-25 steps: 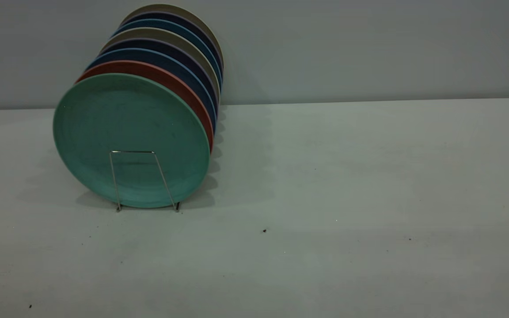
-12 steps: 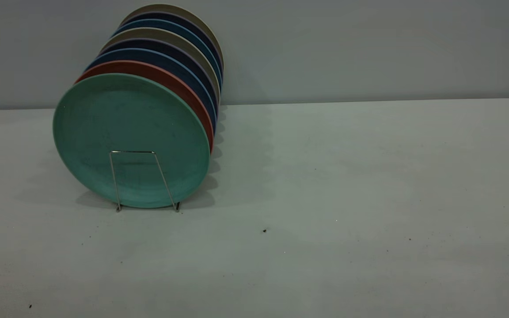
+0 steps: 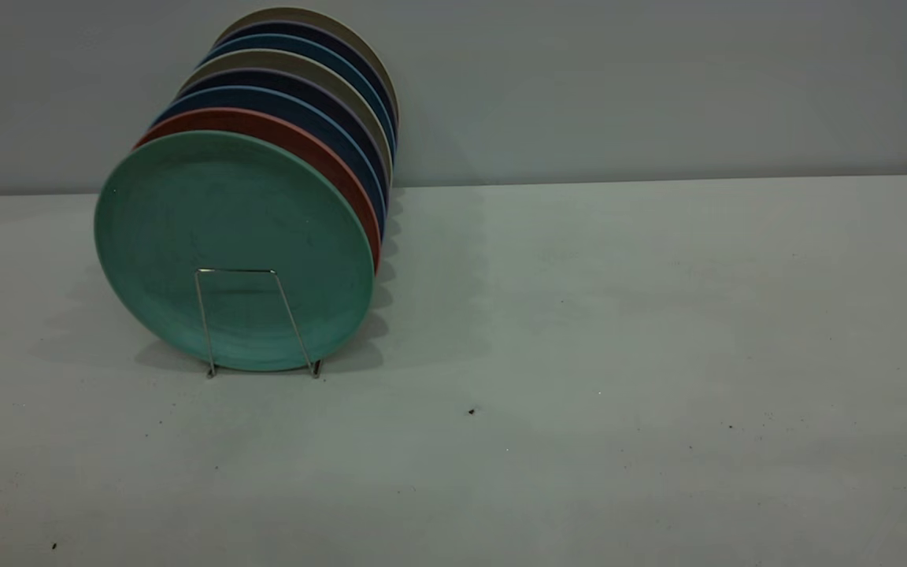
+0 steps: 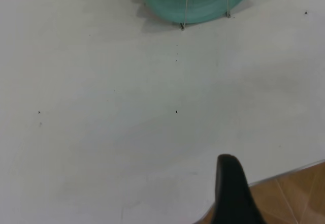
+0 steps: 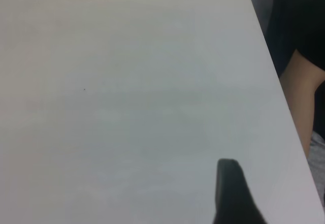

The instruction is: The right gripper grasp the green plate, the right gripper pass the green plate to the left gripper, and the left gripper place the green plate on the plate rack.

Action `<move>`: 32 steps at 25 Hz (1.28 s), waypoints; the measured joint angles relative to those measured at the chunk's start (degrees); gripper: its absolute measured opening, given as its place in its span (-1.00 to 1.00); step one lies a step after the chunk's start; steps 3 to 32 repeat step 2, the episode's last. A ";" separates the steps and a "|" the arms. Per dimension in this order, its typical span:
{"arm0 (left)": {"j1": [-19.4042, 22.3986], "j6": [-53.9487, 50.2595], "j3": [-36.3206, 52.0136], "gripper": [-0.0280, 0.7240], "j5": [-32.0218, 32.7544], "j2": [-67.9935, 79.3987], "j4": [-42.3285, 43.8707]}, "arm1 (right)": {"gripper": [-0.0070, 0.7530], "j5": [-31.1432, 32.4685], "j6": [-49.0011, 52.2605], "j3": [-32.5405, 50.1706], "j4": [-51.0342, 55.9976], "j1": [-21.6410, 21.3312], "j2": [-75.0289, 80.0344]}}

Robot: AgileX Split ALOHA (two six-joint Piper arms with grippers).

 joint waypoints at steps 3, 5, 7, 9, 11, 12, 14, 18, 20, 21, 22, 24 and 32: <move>0.00 0.00 0.00 0.34 0.00 0.00 0.00 | 0.17 0.00 -0.06 0.00 0.00 0.00 0.00; 0.00 0.00 0.00 0.34 0.00 0.00 0.00 | 0.17 0.00 -0.06 0.00 0.00 0.00 0.00; 0.00 0.00 0.00 0.34 0.00 0.00 0.00 | 0.17 0.00 -0.06 0.00 0.00 0.00 0.00; 0.00 0.00 0.00 0.34 0.00 0.00 0.00 | 0.17 0.00 -0.06 0.00 0.00 0.00 0.00; 0.00 0.00 0.00 0.34 0.00 0.00 0.00 | 0.17 0.00 -0.06 0.00 0.00 0.00 0.00; 0.00 0.00 0.00 0.34 0.00 0.00 0.00 | 0.17 0.00 -0.06 0.00 0.00 0.00 0.00; 0.00 0.00 0.00 0.34 0.00 0.00 0.00 | 0.17 0.00 -0.06 0.00 0.00 0.00 0.00; 0.00 0.00 0.00 0.34 0.00 0.00 0.00 | 0.17 0.00 -0.06 0.00 0.00 0.00 0.00; 0.00 0.00 0.00 0.34 0.00 0.00 0.00 | 0.17 0.00 -0.06 0.00 0.00 0.00 0.00; 0.00 0.00 0.00 0.34 0.00 0.00 0.00 | 0.17 0.00 -0.06 0.00 0.00 0.00 0.00; 0.00 0.00 0.00 0.34 0.00 0.00 0.00 | 0.17 0.00 -0.06 0.00 0.00 0.00 0.00; 0.00 0.00 0.00 0.34 0.00 0.00 0.00 | 0.17 0.00 -0.06 0.00 0.00 0.00 0.00; 0.00 0.00 0.00 0.34 0.00 0.00 0.00 | 0.17 0.00 -0.06 0.00 0.00 0.00 0.00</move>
